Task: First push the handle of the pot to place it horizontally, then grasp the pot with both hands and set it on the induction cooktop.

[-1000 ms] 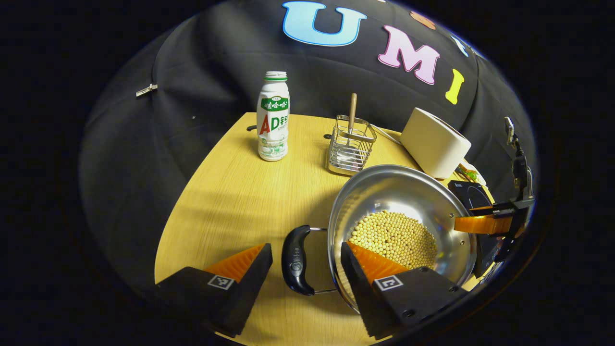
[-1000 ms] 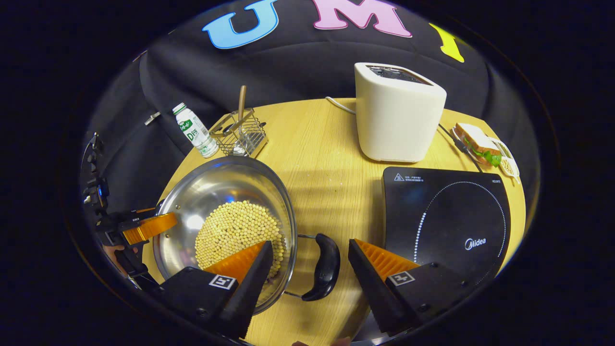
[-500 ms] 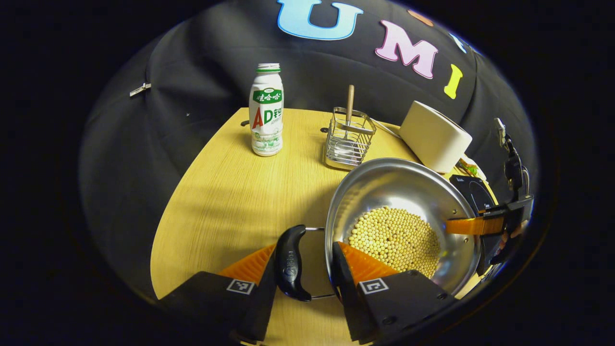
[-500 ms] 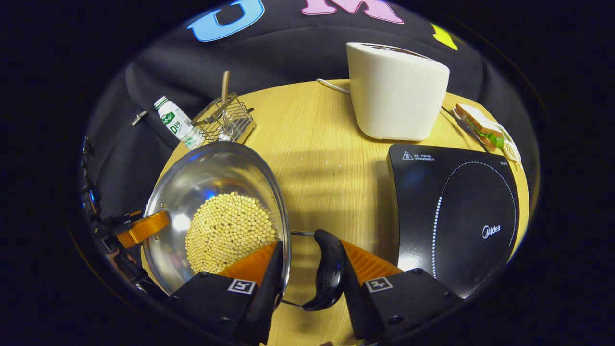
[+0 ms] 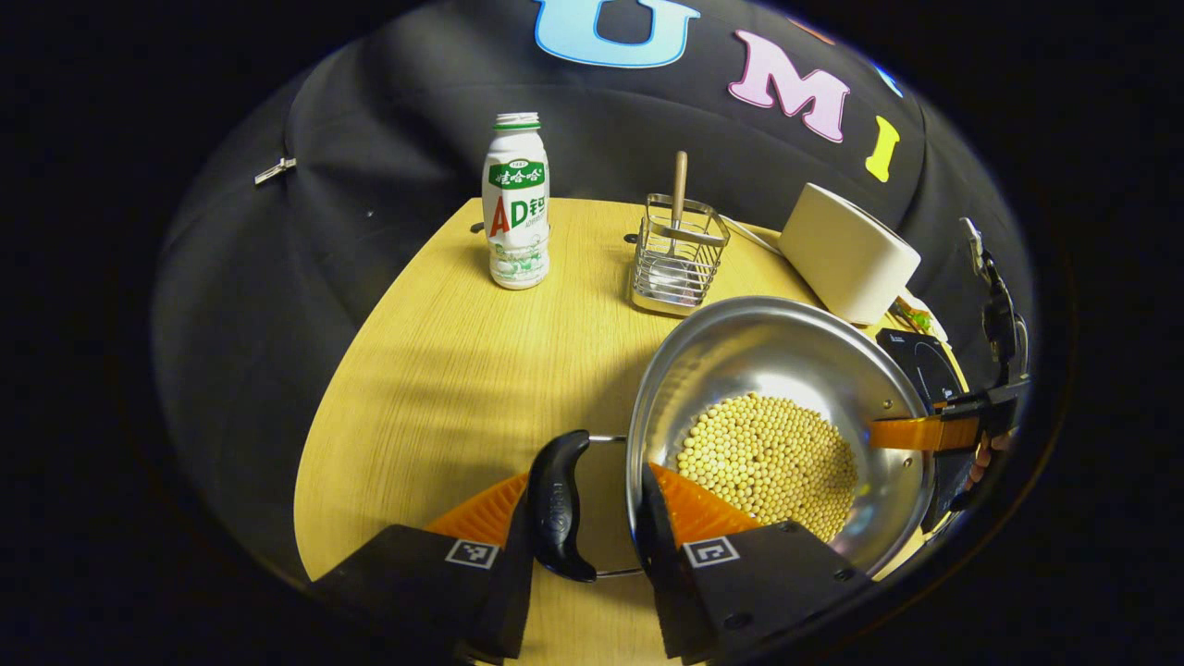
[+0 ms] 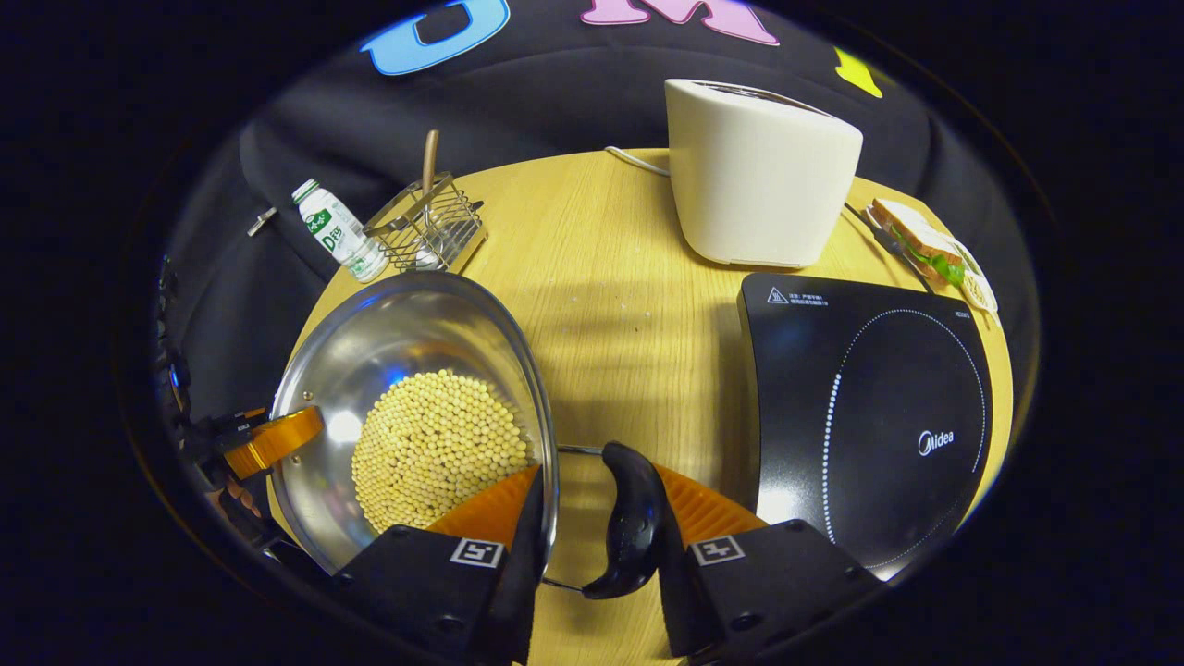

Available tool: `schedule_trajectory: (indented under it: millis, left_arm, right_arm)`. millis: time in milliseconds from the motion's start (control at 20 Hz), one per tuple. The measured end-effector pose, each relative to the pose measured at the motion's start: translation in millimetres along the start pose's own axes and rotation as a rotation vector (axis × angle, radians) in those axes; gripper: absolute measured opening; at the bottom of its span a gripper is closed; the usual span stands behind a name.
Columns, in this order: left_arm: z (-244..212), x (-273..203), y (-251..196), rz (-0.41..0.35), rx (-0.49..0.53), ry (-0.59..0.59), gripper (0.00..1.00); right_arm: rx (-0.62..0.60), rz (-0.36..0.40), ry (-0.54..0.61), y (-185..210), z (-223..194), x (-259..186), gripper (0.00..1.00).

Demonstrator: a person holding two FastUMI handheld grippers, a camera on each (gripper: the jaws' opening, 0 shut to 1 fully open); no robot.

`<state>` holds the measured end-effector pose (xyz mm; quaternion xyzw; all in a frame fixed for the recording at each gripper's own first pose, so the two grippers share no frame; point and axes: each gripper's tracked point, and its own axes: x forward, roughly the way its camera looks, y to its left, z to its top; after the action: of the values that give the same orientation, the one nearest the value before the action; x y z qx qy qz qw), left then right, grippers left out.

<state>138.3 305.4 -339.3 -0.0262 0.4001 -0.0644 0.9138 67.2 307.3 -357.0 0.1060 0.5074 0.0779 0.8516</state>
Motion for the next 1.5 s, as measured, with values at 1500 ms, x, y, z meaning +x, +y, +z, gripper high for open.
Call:
schedule_trajectory:
  millis: [1500]
  left_arm:
    - [53.0, -42.4, -275.9, -0.063, 0.048, -0.050, 0.57]
  right_arm:
    - [0.039, -0.044, -0.105, -241.8, 43.2, -132.5, 0.58]
